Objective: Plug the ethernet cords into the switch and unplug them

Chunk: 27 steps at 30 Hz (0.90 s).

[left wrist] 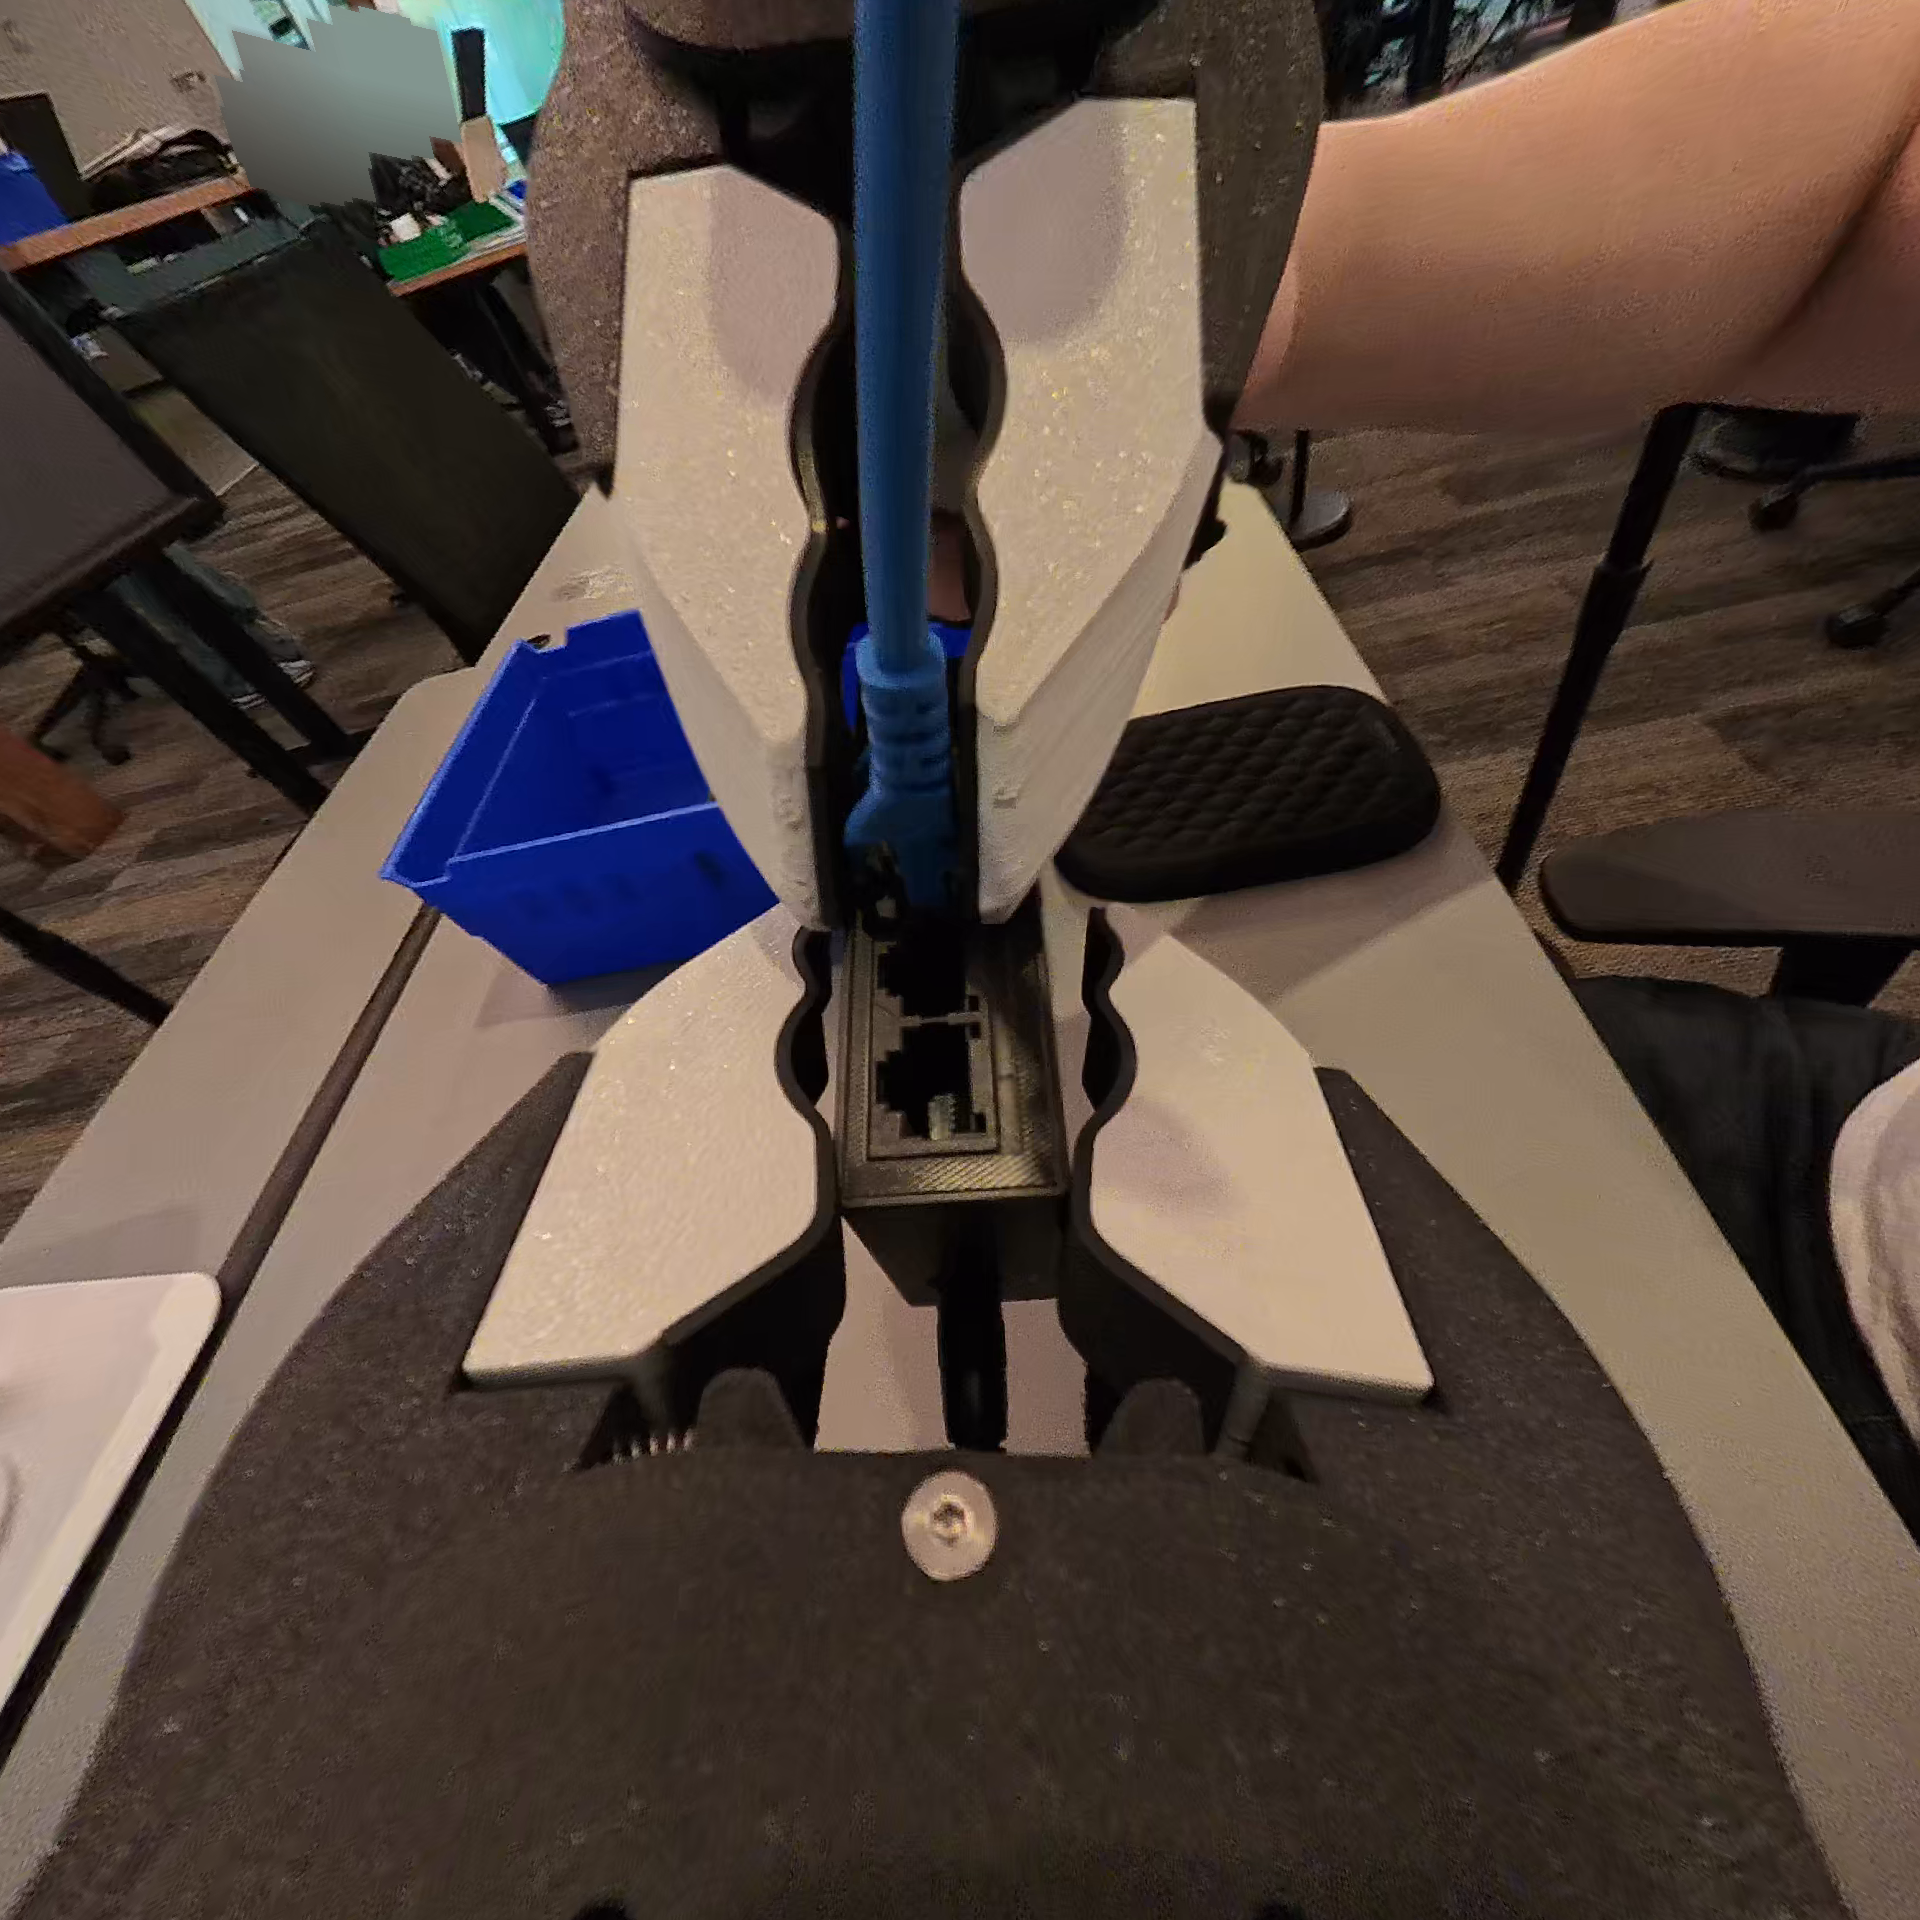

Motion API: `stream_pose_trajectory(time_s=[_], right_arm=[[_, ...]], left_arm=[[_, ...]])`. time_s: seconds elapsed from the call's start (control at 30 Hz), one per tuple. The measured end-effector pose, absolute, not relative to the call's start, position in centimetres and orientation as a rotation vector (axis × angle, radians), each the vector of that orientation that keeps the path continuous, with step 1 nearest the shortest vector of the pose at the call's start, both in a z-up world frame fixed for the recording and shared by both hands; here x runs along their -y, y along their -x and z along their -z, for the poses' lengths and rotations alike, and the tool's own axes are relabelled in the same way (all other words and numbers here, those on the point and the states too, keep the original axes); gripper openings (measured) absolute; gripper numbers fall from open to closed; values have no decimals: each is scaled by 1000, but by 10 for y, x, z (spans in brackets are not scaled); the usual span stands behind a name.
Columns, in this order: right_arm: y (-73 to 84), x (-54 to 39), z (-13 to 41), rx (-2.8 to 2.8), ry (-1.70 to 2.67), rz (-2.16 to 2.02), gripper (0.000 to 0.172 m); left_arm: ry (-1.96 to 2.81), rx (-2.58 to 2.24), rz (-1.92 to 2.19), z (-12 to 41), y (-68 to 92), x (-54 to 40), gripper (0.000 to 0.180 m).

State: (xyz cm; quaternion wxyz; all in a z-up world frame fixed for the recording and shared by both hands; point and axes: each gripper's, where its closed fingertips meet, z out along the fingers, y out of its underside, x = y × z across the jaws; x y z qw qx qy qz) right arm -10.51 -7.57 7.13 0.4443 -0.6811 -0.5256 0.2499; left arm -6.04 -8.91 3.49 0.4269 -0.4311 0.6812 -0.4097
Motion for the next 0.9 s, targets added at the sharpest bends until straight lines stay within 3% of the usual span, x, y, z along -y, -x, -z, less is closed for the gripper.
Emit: stream_pose_trajectory(time_s=[0.33,0.7,0.9], right_arm=[[99,77,-51,1396,1631,-395,14],[101,84,-56,1260,1566,-548,13],[99,86,-62,1195,1492,-582,12]], left_arm=[[1113,-1880,819,-11,70,85,47],[985,-1858,892,-20,71,93,50],[1023,-1814,995,-18,66,90,68]])
